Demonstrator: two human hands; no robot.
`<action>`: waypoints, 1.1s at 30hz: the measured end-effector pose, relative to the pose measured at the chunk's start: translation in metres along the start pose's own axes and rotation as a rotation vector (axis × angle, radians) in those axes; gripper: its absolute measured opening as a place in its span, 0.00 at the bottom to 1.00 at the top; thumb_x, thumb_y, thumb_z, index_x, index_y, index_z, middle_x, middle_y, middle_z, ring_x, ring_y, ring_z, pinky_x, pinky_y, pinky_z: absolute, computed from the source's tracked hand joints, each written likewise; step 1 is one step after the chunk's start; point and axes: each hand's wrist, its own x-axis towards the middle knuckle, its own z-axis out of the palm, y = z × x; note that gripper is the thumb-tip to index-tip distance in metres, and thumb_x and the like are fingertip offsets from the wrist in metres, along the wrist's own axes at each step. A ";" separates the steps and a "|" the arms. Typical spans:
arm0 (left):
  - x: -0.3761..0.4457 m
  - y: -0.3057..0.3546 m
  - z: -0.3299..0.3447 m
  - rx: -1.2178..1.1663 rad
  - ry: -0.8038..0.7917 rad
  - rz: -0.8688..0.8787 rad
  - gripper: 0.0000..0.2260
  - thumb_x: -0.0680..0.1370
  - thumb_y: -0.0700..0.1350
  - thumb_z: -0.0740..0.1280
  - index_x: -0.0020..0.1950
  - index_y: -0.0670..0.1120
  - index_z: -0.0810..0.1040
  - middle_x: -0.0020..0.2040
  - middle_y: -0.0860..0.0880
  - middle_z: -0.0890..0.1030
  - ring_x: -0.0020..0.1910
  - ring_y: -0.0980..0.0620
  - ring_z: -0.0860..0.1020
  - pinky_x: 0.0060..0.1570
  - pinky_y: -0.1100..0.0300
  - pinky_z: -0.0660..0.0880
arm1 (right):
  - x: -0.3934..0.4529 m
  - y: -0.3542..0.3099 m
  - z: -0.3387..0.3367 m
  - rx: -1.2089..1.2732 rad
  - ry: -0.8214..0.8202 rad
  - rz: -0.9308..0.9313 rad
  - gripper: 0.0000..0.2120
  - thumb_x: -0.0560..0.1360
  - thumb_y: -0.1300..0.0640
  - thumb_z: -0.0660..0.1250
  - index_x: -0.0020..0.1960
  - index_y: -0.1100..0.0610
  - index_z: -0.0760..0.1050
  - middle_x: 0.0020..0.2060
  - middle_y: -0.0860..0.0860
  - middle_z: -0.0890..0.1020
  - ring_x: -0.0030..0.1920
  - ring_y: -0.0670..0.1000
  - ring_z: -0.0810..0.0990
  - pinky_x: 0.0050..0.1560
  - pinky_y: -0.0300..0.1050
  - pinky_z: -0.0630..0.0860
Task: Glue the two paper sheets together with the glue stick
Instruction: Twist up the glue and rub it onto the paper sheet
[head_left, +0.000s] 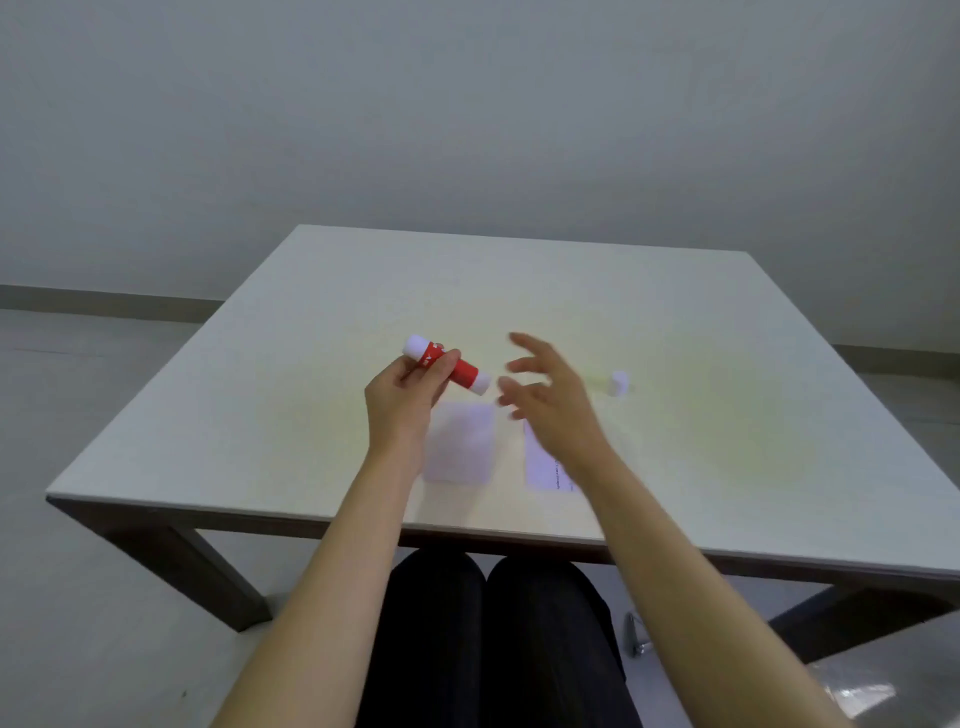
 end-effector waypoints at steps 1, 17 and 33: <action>-0.003 -0.001 0.005 0.003 0.006 -0.003 0.03 0.70 0.42 0.74 0.42 0.46 0.83 0.45 0.47 0.85 0.52 0.48 0.82 0.60 0.54 0.76 | -0.005 -0.003 0.013 0.154 -0.079 0.043 0.16 0.76 0.63 0.66 0.62 0.53 0.73 0.48 0.55 0.78 0.34 0.49 0.82 0.38 0.37 0.78; -0.012 -0.002 0.005 -0.030 -0.130 -0.036 0.02 0.73 0.43 0.71 0.41 0.49 0.84 0.46 0.51 0.87 0.49 0.56 0.84 0.63 0.54 0.70 | -0.016 -0.006 0.018 0.452 -0.073 0.223 0.07 0.79 0.56 0.63 0.53 0.58 0.75 0.35 0.53 0.79 0.28 0.50 0.77 0.32 0.41 0.74; -0.013 -0.009 0.006 0.009 -0.223 0.009 0.06 0.73 0.43 0.71 0.48 0.45 0.82 0.45 0.49 0.87 0.50 0.53 0.84 0.60 0.55 0.72 | -0.020 -0.009 0.013 0.611 -0.072 0.525 0.16 0.79 0.49 0.61 0.43 0.60 0.77 0.24 0.50 0.72 0.20 0.48 0.68 0.22 0.37 0.68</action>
